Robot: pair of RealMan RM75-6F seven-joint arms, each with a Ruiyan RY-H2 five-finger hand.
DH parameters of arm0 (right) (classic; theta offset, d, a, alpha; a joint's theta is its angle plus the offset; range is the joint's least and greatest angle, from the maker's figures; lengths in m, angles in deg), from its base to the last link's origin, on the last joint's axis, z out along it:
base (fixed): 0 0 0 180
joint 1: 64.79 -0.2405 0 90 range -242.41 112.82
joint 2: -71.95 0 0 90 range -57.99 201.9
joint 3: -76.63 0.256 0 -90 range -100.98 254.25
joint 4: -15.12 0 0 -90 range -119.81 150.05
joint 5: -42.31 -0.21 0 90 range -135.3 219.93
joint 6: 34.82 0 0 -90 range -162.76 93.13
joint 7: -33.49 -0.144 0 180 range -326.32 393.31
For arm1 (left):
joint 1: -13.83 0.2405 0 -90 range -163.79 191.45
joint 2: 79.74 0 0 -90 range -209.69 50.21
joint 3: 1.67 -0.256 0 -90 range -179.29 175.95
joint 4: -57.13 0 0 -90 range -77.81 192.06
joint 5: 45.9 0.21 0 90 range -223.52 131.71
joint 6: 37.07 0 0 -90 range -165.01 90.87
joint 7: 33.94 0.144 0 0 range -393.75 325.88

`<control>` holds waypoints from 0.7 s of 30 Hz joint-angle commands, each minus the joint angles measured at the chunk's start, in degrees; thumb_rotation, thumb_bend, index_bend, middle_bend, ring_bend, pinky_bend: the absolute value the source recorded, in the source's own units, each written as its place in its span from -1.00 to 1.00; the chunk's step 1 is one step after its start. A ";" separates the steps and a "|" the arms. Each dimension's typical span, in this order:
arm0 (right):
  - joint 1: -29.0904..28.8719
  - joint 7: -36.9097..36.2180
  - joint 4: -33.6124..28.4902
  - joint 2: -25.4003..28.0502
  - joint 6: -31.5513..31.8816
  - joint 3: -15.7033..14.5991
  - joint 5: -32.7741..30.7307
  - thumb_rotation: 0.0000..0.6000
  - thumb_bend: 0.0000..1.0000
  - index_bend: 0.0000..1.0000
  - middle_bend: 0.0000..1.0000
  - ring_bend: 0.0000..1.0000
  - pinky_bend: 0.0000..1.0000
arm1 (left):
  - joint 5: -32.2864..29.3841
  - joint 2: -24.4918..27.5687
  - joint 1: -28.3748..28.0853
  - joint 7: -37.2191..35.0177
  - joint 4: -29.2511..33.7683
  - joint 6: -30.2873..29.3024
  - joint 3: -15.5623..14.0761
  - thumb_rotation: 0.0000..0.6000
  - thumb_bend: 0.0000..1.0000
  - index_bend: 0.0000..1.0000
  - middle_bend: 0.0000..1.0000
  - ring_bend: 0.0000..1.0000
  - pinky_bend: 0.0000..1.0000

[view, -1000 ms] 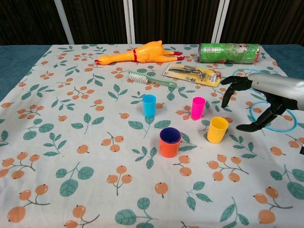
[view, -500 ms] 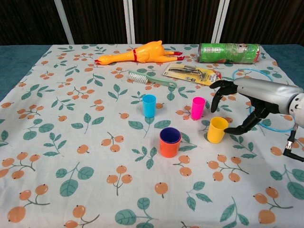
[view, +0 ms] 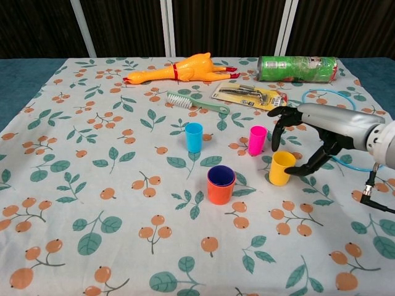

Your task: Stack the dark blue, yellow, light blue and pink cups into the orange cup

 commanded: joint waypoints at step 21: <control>-0.68 -0.27 -4.90 2.81 1.46 0.30 1.42 1.00 -0.36 0.02 -0.91 -0.81 -0.72 | 0.56 -0.06 0.72 0.13 0.00 0.27 1.24 1.00 -0.71 -0.76 -0.94 -1.00 -1.00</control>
